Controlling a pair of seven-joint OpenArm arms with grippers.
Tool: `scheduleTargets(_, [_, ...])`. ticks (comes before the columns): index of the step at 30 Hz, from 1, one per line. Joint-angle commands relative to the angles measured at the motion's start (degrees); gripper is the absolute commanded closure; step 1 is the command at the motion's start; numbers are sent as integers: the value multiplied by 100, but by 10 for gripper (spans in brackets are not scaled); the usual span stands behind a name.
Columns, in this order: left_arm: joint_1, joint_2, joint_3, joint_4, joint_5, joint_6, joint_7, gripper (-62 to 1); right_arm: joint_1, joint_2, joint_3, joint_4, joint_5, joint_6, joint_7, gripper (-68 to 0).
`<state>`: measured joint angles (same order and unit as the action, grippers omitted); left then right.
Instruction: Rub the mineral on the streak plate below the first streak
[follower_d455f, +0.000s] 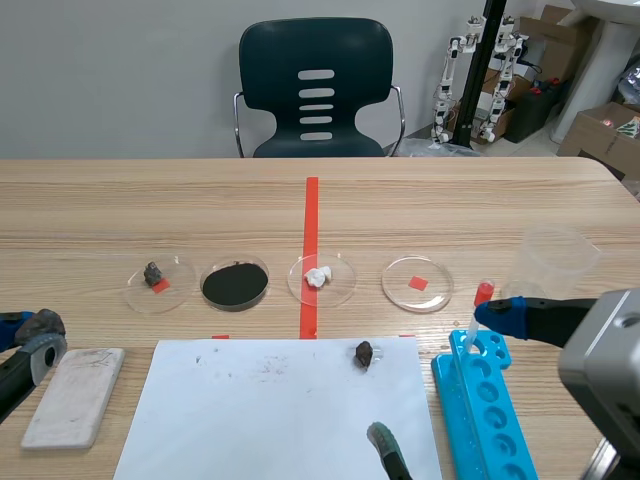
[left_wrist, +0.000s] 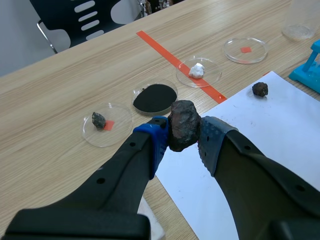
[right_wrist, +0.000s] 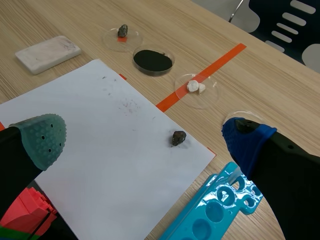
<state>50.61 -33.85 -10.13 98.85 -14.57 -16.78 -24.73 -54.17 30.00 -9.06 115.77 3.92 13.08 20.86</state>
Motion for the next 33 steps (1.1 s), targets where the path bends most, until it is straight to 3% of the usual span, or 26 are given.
scheduleTargets(1, [-33,-28,26,101,-63,-13,-118,-131,4,-15,37,116,39,0,85,-679])
scheduleTargets(28, [-68,-28,26,101,-59,-7,-96,-131,4,-15,37,116,39,0,85,-679])
scheduleTargets(33, [-212,-28,26,96,-61,-13,422,-130,4,-15,37,116,39,0,85,-679])
